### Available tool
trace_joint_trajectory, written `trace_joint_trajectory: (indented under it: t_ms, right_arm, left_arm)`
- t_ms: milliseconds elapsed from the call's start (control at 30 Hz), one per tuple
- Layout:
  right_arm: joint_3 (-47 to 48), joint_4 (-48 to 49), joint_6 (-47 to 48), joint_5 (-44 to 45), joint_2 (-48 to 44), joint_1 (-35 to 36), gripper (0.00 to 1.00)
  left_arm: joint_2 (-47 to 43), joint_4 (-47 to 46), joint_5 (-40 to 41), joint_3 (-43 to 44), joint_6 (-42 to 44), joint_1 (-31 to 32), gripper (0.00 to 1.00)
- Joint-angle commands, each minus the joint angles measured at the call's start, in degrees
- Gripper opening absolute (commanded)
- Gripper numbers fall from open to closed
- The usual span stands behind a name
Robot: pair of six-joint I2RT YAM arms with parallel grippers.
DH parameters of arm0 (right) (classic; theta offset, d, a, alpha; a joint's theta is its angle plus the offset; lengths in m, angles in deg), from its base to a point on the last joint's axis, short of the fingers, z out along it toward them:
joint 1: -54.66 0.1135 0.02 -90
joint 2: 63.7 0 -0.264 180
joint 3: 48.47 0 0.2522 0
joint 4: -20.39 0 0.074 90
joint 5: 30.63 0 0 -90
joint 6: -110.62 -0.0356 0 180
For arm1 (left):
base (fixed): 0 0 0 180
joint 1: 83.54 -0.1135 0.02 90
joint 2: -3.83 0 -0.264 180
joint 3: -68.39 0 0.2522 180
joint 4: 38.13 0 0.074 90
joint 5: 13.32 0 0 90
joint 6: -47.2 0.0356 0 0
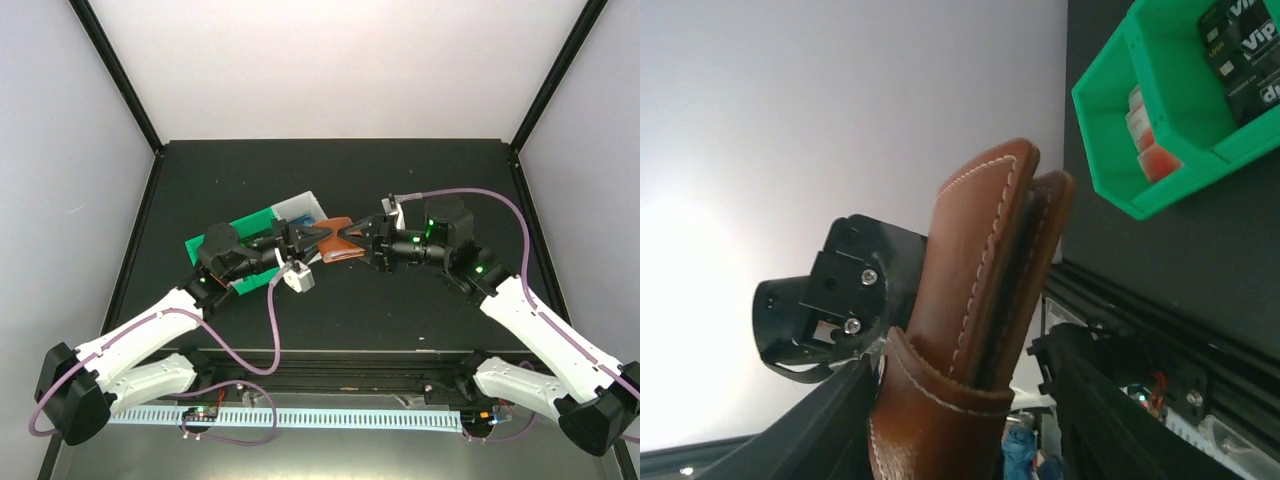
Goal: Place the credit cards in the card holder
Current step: Open the card holder at the center of the board.
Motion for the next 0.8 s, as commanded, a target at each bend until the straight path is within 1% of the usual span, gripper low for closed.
trace_joint_trajectory:
  t_ms: [0, 33, 67, 100, 133, 167, 233, 267, 300, 333, 433, 500, 533, 633, 700, 767]
  right_arm:
    - [-0.9, 3.1, -0.8, -2.2, 1.5, 0.8, 0.43]
    - [-1.0, 4.0, -0.8, -2.5, 1.8, 0.9, 0.37]
    - [-1.1, 5.0, -0.6, -2.5, 2.0, 0.9, 0.31]
    - [-1.1, 5.7, -0.4, -2.2, 2.1, 0.9, 0.23]
    - [-1.2, 6.7, 0.1, -1.7, 2.0, 0.9, 0.19]
    - [-1.5, 8.3, 0.6, -1.0, 1.7, 0.9, 0.17]
    - [-1.6, 11.0, 3.0, 0.8, 0.9, 0.9, 0.14]
    - [-1.3, 11.2, 5.1, 2.0, 0.7, 0.8, 0.14]
    - [-0.5, 10.7, 7.6, 3.1, 0.7, 0.8, 0.13]
    - [0.3, 10.1, 10.2, 4.3, 0.8, 0.7, 0.13]
    - [2.1, 8.4, 18.0, 8.1, 0.5, 0.7, 0.13]
    - [2.4, 8.4, 23.0, 11.0, -0.2, 0.7, 0.13]
    - [2.7, 8.1, 25.5, 12.4, -0.5, 0.7, 0.13]
    - [4.2, 5.2, 32.1, 16.3, -0.6, 0.6, 0.14]
    - [5.1, 3.2, 35.6, 18.7, -0.8, 0.6, 0.14]
    - [4.8, 3.1, 38.2, 19.3, -1.1, 0.6, 0.14]
  left_arm:
    - [0.0, -4.2, 0.7, 1.4, 4.0, 0.5, 0.02]
    - [0.4, -4.4, 1.2, 1.3, 4.0, 0.5, 0.03]
    - [0.7, -4.6, 1.6, 1.2, 3.8, 0.5, 0.06]
    - [0.9, -5.0, 2.0, 1.2, 3.1, 0.5, 0.19]
    - [1.1, -6.0, 2.5, 0.7, 1.9, 0.5, 0.27]
    - [1.1, -7.6, 2.9, -0.1, 0.4, 0.5, 0.46]
    - [0.5, -9.3, 3.9, -1.5, -4.3, 0.5, 0.72]
    - [-0.1, -8.0, 4.6, -1.4, -7.8, 0.5, 0.86]
    - [-0.8, -5.2, 5.6, -0.9, -11.0, 0.5, 0.96]
    - [-1.6, -1.5, 6.7, -0.1, -16.4, 0.5, 0.99]
    - [-3.8, 6.6, 11.7, 2.7, -33.3, 0.5, 0.99]
    - [-5.0, 15.6, 16.9, 6.0, -45.6, 0.5, 0.99]
    - [-5.3, 20.8, 18.3, 7.6, -50.3, 0.5, 0.99]
    - [-5.8, 33.2, 21.9, 10.7, -59.5, 0.5, 0.99]
    - [-6.9, 34.9, 22.7, 9.5, -66.2, 0.3, 0.99]
    - [-8.6, 32.0, 20.2, 7.2, -72.4, 0.2, 0.99]
